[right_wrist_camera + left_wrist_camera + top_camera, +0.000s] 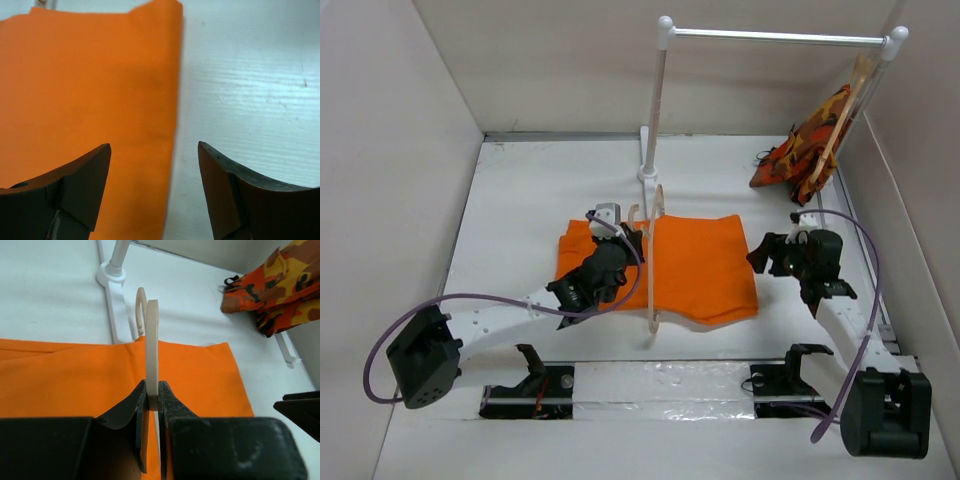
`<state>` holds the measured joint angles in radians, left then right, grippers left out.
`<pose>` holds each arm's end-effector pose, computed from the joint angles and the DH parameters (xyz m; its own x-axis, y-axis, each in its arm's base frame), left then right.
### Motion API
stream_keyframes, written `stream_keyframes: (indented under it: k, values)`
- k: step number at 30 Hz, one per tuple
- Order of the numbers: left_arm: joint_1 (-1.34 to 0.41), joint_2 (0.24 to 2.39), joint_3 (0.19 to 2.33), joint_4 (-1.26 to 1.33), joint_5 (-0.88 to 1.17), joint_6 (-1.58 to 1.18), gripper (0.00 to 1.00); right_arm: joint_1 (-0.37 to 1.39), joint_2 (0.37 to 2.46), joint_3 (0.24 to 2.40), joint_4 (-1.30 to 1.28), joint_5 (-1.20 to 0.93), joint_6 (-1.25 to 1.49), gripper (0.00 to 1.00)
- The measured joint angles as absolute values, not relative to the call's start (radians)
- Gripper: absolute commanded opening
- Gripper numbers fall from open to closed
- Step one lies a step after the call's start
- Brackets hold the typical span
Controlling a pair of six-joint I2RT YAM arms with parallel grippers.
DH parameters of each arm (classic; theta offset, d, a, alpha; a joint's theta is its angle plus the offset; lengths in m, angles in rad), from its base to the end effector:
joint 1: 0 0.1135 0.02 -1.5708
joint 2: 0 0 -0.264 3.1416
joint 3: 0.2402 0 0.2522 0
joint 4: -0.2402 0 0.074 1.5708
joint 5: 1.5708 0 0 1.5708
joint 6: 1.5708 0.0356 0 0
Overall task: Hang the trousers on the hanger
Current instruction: Place the trousers on the hanger, then place the hanger at the clothesline.
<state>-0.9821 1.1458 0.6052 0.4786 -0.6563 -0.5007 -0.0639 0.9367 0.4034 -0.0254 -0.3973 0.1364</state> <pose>0.1591 -0.1992 0.2731 -0.1841 -0.4091 -0.8937 0.2648 0.8550 -0.4459 0.1961 0.0013 0.1967 -0.5606 0.1615 -0.8122 -0.1941 0.9278 0.3185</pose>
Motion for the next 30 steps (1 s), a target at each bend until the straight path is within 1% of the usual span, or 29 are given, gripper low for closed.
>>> stream_keyframes:
  k: [4,7,10,11,14,19,21,23,28,30]
  values:
    - [-0.983,1.124,0.683,0.405,-0.626,-0.48,0.0,0.025,0.839,0.481,-0.089,-0.383,0.147,0.81]
    - [-0.996,1.108,0.757,0.361,-0.622,-0.464,0.0,0.166,0.771,0.579,-0.101,-0.366,0.186,0.81]
    - [-1.004,1.104,0.818,0.345,-0.618,-0.449,0.0,0.343,0.754,0.667,-0.058,-0.342,0.255,0.85]
    - [-1.008,1.106,0.834,0.34,-0.618,-0.445,0.0,0.371,0.755,0.675,-0.031,-0.338,0.283,0.86]
    - [-1.026,1.124,0.875,0.35,-0.618,-0.43,0.0,0.506,0.801,0.679,0.067,-0.32,0.379,0.87]
    - [-1.048,1.183,0.916,0.369,-0.606,-0.416,0.0,0.612,0.997,0.677,0.207,-0.312,0.513,0.87]
    - [-1.048,1.203,0.924,0.371,-0.601,-0.411,0.0,0.632,1.061,0.67,0.242,-0.313,0.553,0.84]
    - [-1.048,1.207,0.924,0.37,-0.598,-0.406,0.0,0.643,1.105,0.657,0.289,-0.315,0.592,0.76]
    - [-1.048,1.21,0.926,0.375,-0.598,-0.394,0.0,0.669,1.164,0.64,0.382,-0.317,0.669,0.7]
    - [-1.048,1.211,0.926,0.379,-0.599,-0.386,0.0,0.682,1.178,0.63,0.42,-0.318,0.691,0.65]
